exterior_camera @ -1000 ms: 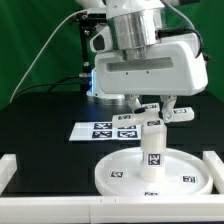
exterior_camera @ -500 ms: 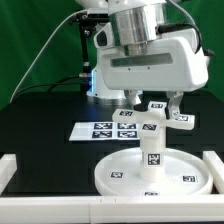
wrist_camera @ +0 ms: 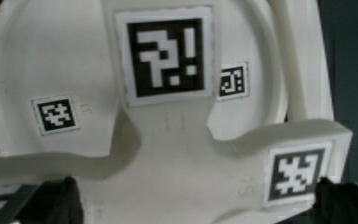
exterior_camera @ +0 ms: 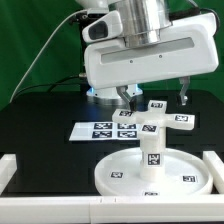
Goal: Assemble round table
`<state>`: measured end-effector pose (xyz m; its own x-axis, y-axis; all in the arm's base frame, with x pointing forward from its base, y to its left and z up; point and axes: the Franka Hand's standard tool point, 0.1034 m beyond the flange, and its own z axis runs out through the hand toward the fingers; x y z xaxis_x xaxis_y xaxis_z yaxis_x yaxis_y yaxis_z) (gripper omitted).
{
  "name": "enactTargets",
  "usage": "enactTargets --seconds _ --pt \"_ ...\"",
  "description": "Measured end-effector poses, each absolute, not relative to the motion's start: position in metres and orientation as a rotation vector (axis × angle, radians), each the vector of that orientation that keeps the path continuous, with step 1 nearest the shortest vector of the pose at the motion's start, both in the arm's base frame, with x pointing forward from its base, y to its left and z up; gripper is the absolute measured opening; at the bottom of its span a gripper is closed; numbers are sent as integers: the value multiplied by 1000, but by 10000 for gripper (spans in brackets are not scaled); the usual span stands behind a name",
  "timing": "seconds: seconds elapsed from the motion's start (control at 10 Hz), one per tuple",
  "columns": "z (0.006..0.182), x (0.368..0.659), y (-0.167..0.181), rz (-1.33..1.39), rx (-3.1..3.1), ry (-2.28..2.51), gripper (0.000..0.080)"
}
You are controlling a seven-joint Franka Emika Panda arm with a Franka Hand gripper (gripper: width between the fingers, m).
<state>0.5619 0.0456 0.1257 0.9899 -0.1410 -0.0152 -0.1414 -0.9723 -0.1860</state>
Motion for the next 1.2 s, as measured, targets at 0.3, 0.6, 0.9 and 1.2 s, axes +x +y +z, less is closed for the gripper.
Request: enactTargets --seconds 0.3,0.6,0.9,1.2 --pt "125 564 46 -25 -2955 -58 649" --pt "126 569 40 -48 -2955 -607 649" --pt "118 569 40 -40 -2928 -722 649" --pt "108 568 38 -43 -2932 -709 649"
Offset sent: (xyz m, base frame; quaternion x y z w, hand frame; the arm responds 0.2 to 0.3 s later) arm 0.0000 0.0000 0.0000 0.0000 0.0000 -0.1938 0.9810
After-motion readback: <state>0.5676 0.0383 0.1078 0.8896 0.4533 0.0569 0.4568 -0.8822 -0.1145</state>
